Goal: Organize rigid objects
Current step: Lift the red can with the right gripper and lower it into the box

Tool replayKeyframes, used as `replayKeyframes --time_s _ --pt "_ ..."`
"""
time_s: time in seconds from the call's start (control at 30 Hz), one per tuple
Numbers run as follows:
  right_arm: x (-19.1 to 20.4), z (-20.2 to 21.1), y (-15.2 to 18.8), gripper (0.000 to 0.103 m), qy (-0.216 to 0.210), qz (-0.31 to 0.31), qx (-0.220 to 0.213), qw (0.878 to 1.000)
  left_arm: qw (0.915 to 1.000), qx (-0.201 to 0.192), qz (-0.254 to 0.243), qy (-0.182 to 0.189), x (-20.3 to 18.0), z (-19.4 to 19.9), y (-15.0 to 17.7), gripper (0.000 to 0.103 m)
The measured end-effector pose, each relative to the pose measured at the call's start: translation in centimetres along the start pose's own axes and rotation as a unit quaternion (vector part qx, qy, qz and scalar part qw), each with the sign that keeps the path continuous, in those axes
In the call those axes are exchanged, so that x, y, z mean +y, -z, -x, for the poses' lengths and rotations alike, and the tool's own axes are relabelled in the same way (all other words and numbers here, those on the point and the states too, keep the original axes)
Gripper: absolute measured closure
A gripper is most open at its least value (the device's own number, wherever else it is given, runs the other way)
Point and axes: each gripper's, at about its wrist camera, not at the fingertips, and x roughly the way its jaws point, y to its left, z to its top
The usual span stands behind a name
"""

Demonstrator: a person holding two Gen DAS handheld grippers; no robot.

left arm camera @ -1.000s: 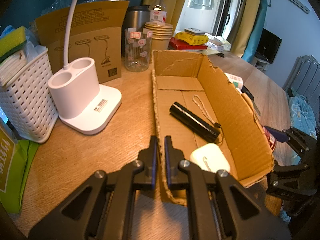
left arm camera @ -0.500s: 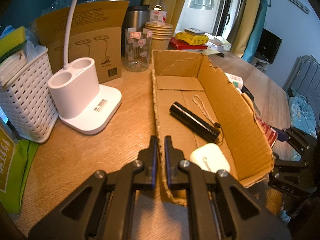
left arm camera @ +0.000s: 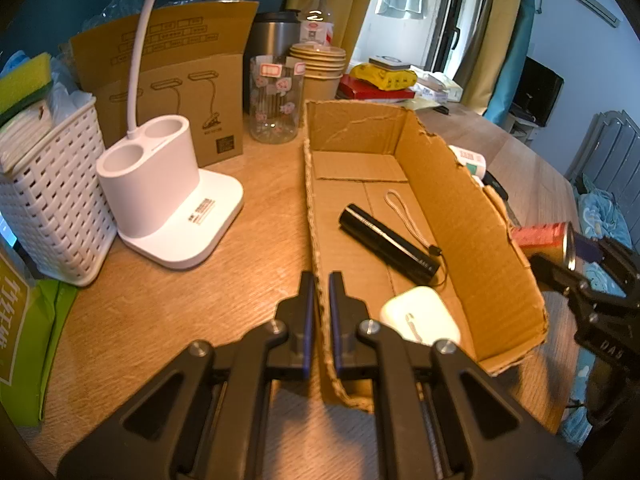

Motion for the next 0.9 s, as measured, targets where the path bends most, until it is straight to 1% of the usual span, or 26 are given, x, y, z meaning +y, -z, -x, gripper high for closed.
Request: replayKeyframes --time_s 0.23,0.9 --pt "0.1 0.8 -0.4 0.045 0.002 0.000 -0.013 1.000 1.0000 0.000 0.000 0.000 0.1 0.0 0.0 0.095" --pt "-0.2 2.0 -1.4 0.045 0.010 -0.003 -0.033 0.999 1.0000 -0.001 0.000 -0.003 0.0 0.0 0.0 0.095"
